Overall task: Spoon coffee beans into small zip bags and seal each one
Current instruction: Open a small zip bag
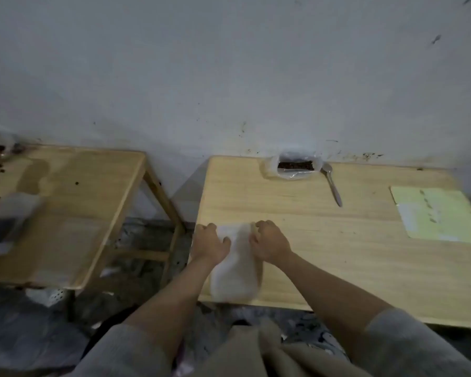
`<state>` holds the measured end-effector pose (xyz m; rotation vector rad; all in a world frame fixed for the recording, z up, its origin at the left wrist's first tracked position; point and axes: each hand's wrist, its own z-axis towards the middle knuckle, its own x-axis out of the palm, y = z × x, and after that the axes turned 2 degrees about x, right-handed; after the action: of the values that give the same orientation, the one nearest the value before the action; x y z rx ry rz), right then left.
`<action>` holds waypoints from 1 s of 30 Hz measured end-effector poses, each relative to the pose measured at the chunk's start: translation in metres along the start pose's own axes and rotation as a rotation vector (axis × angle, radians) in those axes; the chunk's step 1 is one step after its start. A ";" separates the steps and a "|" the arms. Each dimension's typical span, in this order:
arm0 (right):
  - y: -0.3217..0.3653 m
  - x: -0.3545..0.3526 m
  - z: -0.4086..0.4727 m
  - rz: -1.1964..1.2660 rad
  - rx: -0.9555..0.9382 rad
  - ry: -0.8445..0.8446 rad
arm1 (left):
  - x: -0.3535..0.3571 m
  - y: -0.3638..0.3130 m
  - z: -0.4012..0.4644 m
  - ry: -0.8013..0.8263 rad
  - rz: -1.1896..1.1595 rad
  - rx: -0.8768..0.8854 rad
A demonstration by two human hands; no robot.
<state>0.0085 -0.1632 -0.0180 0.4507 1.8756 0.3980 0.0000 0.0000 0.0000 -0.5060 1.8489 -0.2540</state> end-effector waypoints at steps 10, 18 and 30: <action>0.003 0.012 -0.007 0.012 0.060 0.000 | 0.012 -0.007 -0.002 -0.014 -0.068 -0.095; 0.012 0.016 -0.010 0.450 0.181 -0.254 | 0.011 -0.010 -0.011 -0.260 -0.279 -0.038; 0.000 -0.037 -0.019 1.003 0.150 -0.114 | -0.018 -0.012 -0.017 -0.232 -0.764 0.040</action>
<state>0.0026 -0.1825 0.0185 1.4865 1.4525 0.8604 -0.0089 -0.0030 0.0261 -1.1526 1.3545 -0.7063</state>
